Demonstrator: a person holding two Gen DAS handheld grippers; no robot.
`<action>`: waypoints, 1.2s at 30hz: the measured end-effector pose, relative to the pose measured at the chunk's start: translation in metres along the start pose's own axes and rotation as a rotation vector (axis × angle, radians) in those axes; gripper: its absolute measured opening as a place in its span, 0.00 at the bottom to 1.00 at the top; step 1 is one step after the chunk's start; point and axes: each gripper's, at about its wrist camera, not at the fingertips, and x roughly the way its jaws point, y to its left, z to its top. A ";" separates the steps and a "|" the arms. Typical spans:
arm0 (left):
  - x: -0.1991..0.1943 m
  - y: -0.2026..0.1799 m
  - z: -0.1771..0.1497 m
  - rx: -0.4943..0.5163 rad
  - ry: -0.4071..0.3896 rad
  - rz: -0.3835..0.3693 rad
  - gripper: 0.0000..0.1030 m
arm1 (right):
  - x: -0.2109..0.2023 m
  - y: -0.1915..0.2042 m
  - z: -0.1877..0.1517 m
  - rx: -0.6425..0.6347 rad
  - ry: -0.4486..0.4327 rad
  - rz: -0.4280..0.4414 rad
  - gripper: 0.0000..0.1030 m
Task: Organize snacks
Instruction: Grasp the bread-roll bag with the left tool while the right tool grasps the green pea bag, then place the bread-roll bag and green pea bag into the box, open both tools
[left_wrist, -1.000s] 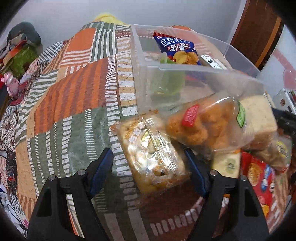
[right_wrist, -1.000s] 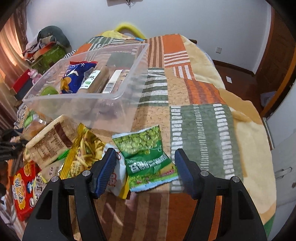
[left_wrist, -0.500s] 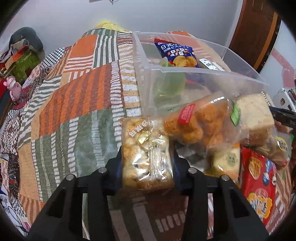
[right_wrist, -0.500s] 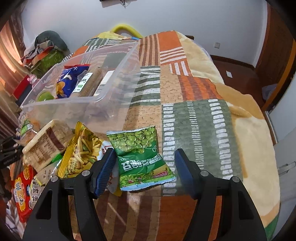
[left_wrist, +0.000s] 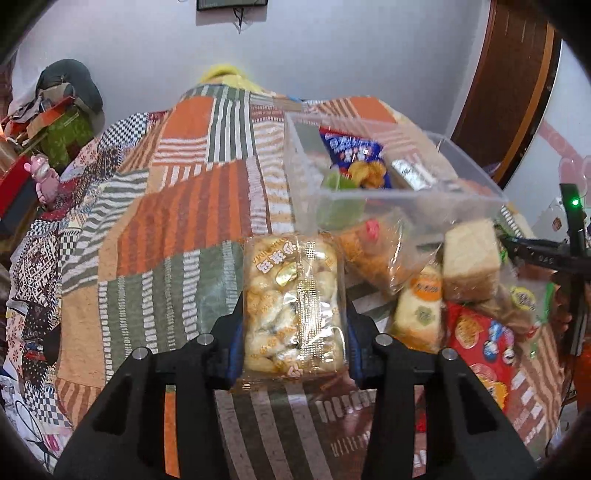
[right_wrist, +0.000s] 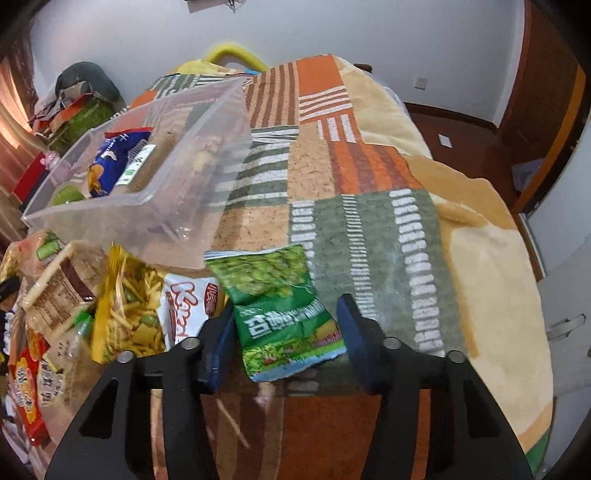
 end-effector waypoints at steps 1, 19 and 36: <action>-0.003 -0.001 0.001 0.002 -0.007 -0.002 0.42 | -0.001 0.000 0.000 -0.001 -0.003 0.004 0.37; -0.041 -0.033 0.051 0.055 -0.152 -0.026 0.42 | -0.076 0.030 0.028 -0.060 -0.229 0.010 0.25; 0.030 -0.088 0.106 0.093 -0.118 -0.105 0.42 | -0.043 0.083 0.072 -0.062 -0.262 0.073 0.25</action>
